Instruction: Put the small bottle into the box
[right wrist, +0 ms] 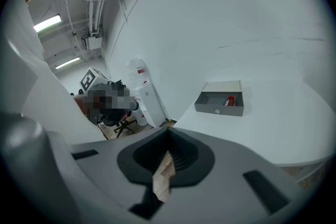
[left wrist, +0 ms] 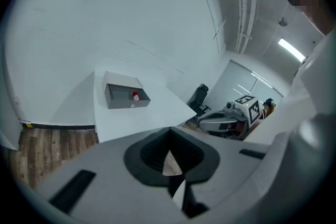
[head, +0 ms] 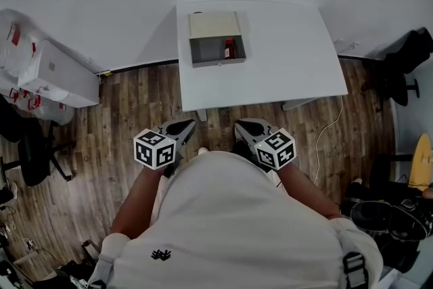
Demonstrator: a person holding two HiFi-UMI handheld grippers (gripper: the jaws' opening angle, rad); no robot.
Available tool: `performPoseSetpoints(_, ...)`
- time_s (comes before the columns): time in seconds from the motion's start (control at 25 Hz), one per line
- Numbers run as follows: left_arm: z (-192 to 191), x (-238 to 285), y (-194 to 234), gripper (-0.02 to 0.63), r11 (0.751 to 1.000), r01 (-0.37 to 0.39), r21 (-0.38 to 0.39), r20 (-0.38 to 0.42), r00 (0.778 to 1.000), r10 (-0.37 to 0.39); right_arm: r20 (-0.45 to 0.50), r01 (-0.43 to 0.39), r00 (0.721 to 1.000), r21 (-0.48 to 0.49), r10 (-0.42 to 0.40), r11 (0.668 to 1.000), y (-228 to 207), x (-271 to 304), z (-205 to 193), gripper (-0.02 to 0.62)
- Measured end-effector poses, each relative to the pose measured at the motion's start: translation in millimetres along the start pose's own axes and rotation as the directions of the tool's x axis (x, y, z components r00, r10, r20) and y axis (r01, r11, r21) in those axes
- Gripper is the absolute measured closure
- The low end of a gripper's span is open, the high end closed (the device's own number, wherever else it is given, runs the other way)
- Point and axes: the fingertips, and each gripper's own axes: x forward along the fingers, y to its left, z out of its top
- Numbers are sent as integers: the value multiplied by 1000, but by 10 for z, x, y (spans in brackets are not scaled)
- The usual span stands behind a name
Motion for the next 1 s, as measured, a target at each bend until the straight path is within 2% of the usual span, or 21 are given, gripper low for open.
performPoseSetpoints(0.32, -26, -7, -16, 600, 1000, 2, -3, -3, 1000, -2, -4, 16, 1000, -15, -17, 1000, 22, -23, -6, 591)
performPoseSetpoints(1.0, -55, 119, 19, 600, 999, 0, -42, -21, 1000, -1, -23, -18, 1000, -14, 18, 1000, -13, 23, 14, 591)
